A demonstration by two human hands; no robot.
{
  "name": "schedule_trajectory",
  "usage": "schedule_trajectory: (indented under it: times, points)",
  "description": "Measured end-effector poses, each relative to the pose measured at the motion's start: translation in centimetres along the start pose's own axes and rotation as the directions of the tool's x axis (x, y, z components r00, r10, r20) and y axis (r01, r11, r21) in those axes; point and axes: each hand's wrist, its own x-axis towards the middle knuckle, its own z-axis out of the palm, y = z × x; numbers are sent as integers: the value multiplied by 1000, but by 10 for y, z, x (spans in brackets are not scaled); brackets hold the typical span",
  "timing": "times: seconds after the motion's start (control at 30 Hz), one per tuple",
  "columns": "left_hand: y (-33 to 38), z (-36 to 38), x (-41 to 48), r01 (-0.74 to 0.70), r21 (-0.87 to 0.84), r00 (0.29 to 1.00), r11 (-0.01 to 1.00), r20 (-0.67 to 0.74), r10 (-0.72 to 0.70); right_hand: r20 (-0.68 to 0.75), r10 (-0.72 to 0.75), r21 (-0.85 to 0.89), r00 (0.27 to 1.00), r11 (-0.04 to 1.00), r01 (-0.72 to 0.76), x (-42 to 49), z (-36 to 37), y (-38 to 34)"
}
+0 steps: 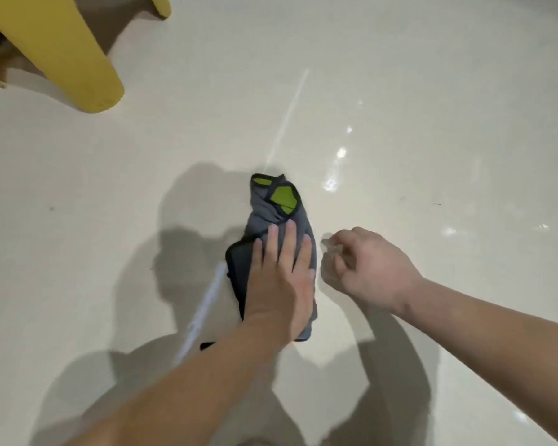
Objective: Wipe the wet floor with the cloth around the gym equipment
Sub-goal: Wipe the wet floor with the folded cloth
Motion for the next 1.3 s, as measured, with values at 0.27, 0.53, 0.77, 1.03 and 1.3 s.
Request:
schedule_trajectory:
  times: [0.27,0.53,0.77,1.03,1.3]
  points:
    - [224,27,-19,-357,-178,848,917,351,398,13,395,20,919,918,-395,-150,-37,156]
    - [340,12,-63,-126,-735,434,666,563,703,82,437,45,896,896,-441,-282,-17,244]
    - [337,-47,-44,-272,-557,642,785,503,579,-19,44,-70,999,997,-45,-311,63,246]
    - [426,-71,-49,-634,-21,478,773,775,413,32,196,-202,980,962,-186,-330,90,323]
    - [562,-8,-104,-749,-38,387,662,785,483,-65,764,-32,642,641,-767,-470,88,490]
